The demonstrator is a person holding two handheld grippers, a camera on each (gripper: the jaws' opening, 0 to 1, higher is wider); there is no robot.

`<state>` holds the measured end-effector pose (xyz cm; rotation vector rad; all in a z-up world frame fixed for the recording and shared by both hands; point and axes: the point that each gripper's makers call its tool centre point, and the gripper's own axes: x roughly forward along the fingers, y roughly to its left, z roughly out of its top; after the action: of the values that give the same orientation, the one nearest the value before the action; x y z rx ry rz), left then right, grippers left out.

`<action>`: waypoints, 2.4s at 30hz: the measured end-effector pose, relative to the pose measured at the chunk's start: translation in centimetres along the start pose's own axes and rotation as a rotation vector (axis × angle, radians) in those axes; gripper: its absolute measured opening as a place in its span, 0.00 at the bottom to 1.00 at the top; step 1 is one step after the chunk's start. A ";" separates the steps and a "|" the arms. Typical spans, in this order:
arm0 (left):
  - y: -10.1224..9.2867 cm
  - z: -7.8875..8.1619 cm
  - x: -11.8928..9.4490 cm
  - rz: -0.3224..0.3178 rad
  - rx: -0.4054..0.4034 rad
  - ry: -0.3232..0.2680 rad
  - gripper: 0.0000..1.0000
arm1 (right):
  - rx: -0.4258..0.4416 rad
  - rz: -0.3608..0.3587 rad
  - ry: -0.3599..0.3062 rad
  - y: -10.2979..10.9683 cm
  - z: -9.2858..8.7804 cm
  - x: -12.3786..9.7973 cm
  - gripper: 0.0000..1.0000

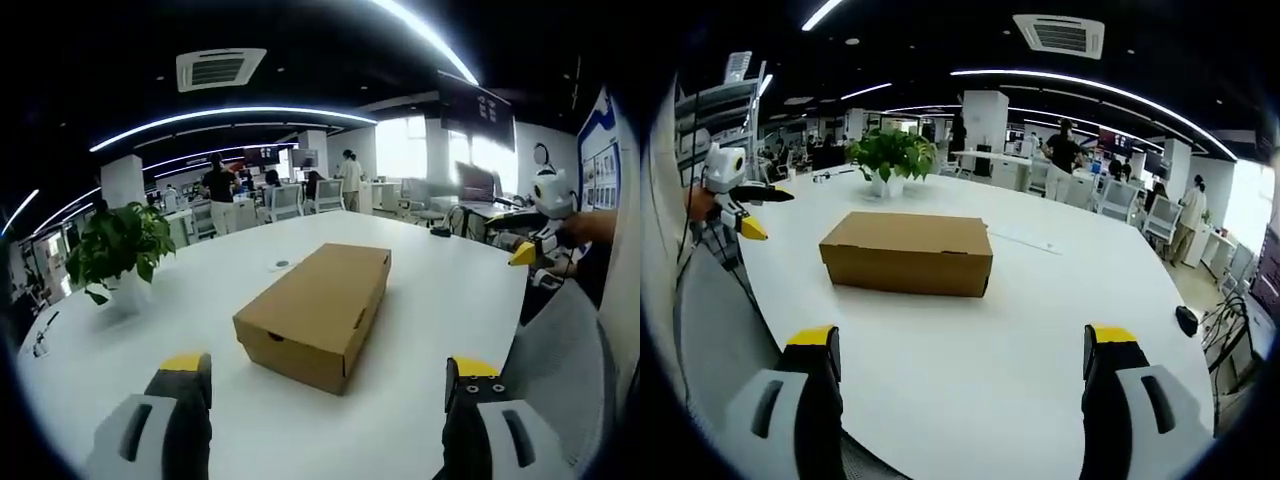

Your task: Operate the shoe box by opening the lid, removing the specified soft item, and placing it in the target area until the item is outside and the box remains undamaged.

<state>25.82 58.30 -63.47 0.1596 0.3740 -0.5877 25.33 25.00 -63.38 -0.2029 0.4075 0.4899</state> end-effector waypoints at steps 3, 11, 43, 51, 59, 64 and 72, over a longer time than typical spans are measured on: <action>0.0 0.0 0.0 0.001 0.001 0.001 0.99 | -0.004 0.015 0.008 0.3 -0.1 0.1 0.96; -0.4 -0.2 -0.1 0.003 0.007 0.011 0.99 | -0.006 0.026 0.011 0.4 -0.2 0.2 0.96; -1.3 -0.7 0.2 0.006 0.008 0.036 0.98 | -0.019 0.050 0.033 0.2 -0.6 0.1 0.96; -1.3 -1.0 0.3 0.013 0.001 0.044 0.98 | -0.026 0.073 0.040 0.5 -0.6 0.3 0.96; -1.2 -1.3 0.5 0.036 -0.014 0.056 0.98 | -0.035 0.112 0.052 0.7 -0.7 0.6 0.96; -1.0 -1.6 0.6 0.044 -0.015 0.065 0.98 | -0.041 0.135 0.057 0.4 -0.6 0.8 0.96; -1.1 -1.9 0.9 0.051 -0.016 0.077 0.98 | -0.052 0.171 0.067 -0.3 -0.5 1.1 0.96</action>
<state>25.29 57.46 -65.60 0.1766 0.4481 -0.5287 26.23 25.05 -64.33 -0.2365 0.4799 0.6635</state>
